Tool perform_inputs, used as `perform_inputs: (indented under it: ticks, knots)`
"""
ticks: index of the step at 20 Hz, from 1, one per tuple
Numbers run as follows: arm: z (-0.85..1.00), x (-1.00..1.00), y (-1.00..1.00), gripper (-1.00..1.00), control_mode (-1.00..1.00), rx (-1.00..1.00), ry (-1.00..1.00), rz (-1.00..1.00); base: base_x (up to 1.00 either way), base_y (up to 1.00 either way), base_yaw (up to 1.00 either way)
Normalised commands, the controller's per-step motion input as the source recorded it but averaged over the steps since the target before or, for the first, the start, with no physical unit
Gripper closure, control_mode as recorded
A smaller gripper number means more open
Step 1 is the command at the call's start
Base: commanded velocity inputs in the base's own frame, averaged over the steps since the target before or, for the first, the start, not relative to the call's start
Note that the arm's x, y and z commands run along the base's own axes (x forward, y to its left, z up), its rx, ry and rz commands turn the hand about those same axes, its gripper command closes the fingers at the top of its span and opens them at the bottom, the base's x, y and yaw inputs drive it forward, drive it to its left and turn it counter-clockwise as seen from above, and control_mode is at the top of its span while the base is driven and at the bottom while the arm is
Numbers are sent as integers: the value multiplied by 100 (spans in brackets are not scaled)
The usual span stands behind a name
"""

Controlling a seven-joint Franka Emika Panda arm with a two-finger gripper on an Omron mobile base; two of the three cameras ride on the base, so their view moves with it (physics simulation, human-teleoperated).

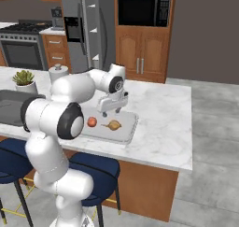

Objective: Place the cold items (onion and peach) from the fridge in one tupperware on the dining counter. Place the warm items (hot dog and kebab skewer) in the stove area in another tupperware.

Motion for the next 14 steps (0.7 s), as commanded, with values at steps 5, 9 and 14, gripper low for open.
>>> perform_inputs:
  ticks: [5, 9, 14]
  knots:
    - [63, -58, 0, -100, -100, 0, 0, -27, 0, 0, 0]
    - [53, -67, 1, -100, -100, 0, 0, -31, 0, 0, 0]
    - [44, -71, 11, -100, -100, -3, 0, -24, 0, 0, 0]
